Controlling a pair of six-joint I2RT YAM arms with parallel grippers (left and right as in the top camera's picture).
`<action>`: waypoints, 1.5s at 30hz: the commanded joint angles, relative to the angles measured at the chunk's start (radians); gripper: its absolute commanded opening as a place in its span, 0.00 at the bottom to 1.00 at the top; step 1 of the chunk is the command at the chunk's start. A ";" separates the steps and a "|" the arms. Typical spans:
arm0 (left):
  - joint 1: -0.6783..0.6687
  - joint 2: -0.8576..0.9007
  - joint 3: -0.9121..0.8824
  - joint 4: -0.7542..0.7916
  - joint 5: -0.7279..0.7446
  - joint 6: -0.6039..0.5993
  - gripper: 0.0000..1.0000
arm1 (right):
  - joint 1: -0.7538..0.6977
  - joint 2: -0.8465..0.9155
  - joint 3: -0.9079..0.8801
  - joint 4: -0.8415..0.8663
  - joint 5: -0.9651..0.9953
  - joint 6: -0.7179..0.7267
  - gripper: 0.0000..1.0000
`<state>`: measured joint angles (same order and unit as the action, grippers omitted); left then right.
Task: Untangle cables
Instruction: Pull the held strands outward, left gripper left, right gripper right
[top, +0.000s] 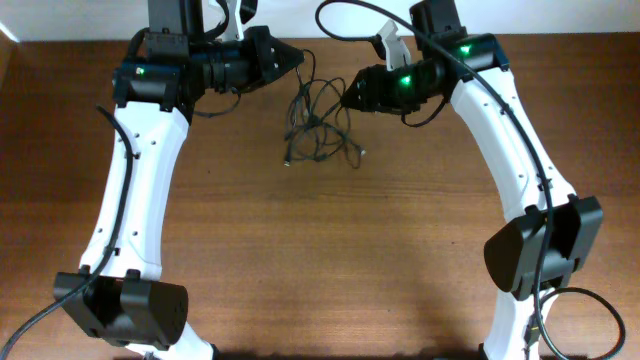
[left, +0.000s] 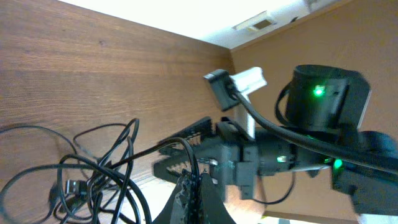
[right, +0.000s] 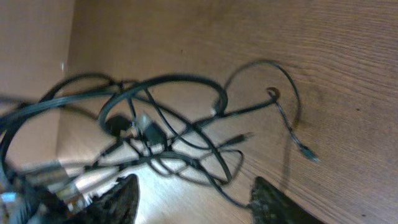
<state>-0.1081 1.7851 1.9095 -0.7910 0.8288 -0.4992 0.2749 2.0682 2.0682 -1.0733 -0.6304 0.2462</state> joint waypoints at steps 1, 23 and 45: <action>0.006 -0.034 0.016 0.051 0.077 -0.081 0.00 | 0.009 0.050 0.007 0.056 0.051 0.147 0.53; 0.083 -0.033 0.016 -0.281 -0.764 0.098 0.00 | -0.156 -0.004 0.008 -0.176 0.325 0.071 0.04; 0.085 -0.033 0.000 -0.343 -1.076 0.161 0.00 | -0.546 -0.198 0.008 -0.391 0.171 -0.275 0.04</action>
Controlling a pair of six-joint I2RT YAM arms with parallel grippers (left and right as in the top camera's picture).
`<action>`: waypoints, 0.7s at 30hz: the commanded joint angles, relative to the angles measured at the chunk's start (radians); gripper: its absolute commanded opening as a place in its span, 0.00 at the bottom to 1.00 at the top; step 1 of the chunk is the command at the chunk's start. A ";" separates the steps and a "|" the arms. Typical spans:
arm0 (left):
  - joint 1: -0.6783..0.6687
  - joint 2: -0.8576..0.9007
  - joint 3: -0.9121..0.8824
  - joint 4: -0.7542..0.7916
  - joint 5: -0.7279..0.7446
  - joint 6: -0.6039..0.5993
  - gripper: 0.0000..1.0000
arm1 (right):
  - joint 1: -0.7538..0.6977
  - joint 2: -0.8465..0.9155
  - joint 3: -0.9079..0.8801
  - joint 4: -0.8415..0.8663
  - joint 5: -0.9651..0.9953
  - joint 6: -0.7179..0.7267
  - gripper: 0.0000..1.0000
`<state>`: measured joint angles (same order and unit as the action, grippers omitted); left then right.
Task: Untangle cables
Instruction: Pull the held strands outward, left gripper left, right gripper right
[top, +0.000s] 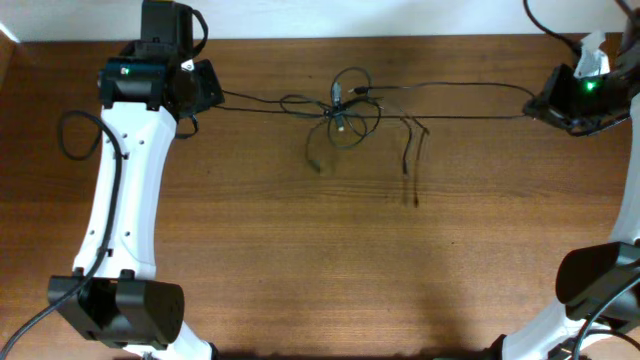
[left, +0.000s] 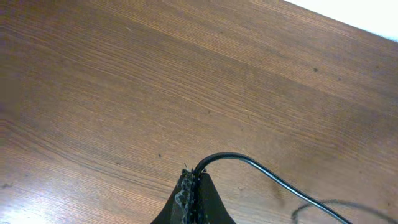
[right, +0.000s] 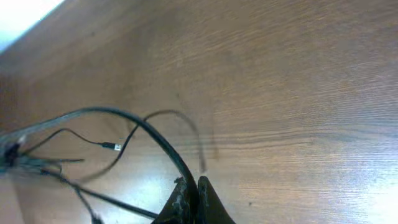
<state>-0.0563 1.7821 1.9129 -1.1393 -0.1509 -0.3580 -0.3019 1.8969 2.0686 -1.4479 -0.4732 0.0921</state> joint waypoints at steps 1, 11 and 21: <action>0.033 -0.030 -0.003 0.005 -0.099 0.020 0.00 | 0.061 -0.027 0.008 -0.040 0.019 -0.172 0.04; 0.100 -0.030 -0.003 0.008 -0.298 0.049 0.00 | -0.068 -0.027 0.008 -0.079 0.404 0.024 0.04; 0.065 -0.023 -0.024 -0.014 0.521 0.348 0.00 | 0.265 -0.013 0.006 -0.111 0.088 -0.086 0.05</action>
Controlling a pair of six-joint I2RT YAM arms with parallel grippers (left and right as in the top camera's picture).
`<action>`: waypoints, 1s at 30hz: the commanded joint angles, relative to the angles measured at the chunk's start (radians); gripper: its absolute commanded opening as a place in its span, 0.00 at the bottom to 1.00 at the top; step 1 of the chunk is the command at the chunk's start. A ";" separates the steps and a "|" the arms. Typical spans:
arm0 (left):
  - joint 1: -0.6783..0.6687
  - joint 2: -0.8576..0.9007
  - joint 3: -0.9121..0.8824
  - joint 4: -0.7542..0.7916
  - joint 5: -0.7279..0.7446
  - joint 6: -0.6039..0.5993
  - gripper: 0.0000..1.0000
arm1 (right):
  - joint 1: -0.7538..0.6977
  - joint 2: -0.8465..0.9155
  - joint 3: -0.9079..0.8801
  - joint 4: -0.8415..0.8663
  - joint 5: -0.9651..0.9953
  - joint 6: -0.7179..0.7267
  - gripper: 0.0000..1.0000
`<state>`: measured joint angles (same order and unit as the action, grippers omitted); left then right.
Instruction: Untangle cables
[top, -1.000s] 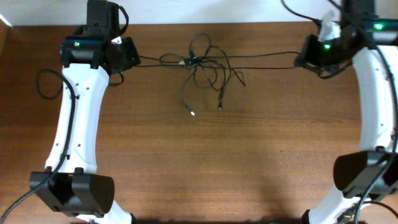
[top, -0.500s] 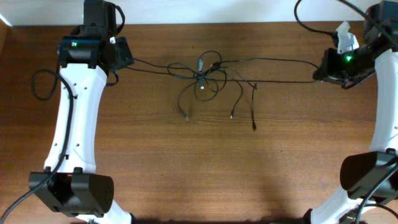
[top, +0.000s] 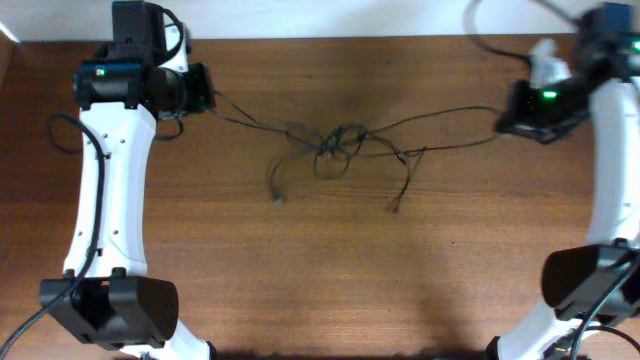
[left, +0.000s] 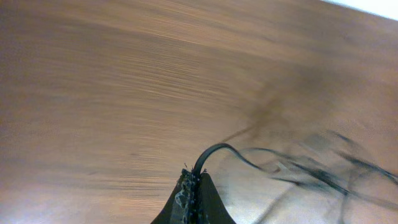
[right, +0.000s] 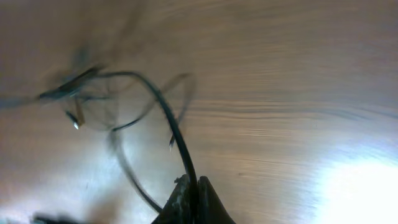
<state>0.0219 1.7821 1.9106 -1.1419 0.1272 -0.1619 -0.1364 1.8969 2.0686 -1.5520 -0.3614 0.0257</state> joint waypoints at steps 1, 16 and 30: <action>-0.025 -0.023 -0.051 -0.015 0.259 0.159 0.00 | 0.158 0.000 0.006 -0.008 -0.023 -0.011 0.09; -0.080 -0.029 -0.225 0.137 0.181 0.179 0.67 | 0.220 0.055 0.006 0.026 0.116 0.114 0.70; -0.344 0.240 -0.194 0.339 0.217 -0.039 0.35 | 0.174 0.056 0.006 0.060 0.201 0.114 0.81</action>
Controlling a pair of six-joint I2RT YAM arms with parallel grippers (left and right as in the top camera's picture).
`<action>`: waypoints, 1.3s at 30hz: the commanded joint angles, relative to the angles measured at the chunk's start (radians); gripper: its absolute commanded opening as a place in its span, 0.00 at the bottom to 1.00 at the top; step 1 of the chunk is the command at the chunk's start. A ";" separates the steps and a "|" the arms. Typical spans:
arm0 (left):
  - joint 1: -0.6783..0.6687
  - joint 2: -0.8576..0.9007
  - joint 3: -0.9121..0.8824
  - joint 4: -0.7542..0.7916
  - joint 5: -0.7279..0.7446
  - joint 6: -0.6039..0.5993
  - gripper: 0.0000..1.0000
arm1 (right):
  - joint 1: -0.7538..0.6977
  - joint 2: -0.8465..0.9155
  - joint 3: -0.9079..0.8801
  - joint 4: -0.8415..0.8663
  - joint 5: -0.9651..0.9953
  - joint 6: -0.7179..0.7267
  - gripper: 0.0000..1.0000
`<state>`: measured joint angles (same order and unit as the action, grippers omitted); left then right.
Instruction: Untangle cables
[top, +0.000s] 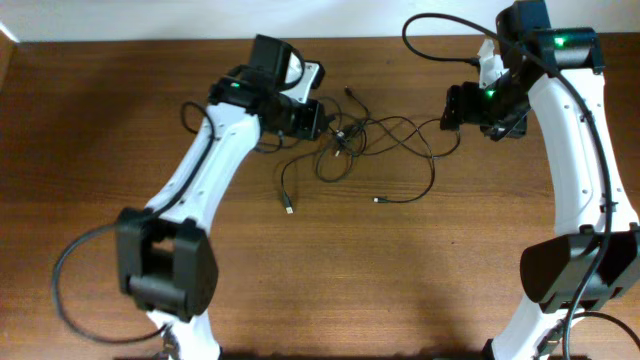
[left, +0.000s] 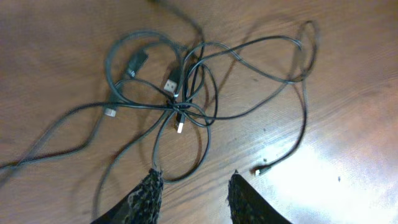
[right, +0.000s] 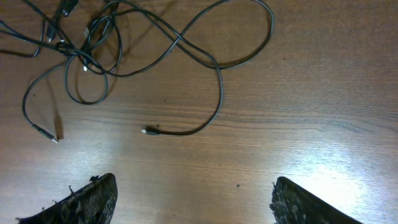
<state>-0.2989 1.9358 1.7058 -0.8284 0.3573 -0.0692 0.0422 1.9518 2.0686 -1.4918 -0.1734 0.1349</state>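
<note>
A knot of thin black cables (top: 343, 138) lies on the wooden table at back centre, loose strands trailing to a USB plug (top: 288, 208) and a small plug (top: 378, 200). My left gripper (top: 308, 118) hovers at the knot's left edge; in its wrist view the left gripper (left: 194, 186) stands open above the tangle (left: 177, 106), holding nothing. My right gripper (top: 452, 108) hangs to the right of the cables; its wrist view shows the right gripper (right: 196, 193) wide open, the cable loops (right: 180, 43) ahead and a plug end (right: 149, 130) nearer.
The brown wooden table (top: 400, 280) stretches towards the front. A white wall runs along the table's back edge (top: 330, 38). Both arm bases stand at the front corners, and the arms' own thick cables loop near the wrists.
Both grippers were shut on cable strands held apart across the table. Now both are open and have moved inward to the tangle, and the cables lie slack on the table.
Both grippers were first close together at the bundled cables, the right one open. Then each was shut on a strand, far apart, with the cables stretched in a line. The line then sagged as the right came inward. Now the cables lie released, spread looser than at first.
</note>
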 joint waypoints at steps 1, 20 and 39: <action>-0.036 0.117 0.011 0.046 -0.016 -0.148 0.34 | -0.004 0.002 0.006 0.000 0.013 0.005 0.81; -0.096 0.344 0.011 0.283 -0.164 -0.234 0.21 | -0.004 0.002 0.006 0.001 0.013 0.005 0.81; -0.166 0.398 0.010 0.204 -0.164 -0.233 0.22 | -0.003 0.002 -0.018 0.007 0.013 0.005 0.81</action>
<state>-0.4450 2.2856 1.7153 -0.5884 0.1902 -0.3004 0.0414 1.9518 2.0590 -1.4876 -0.1730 0.1352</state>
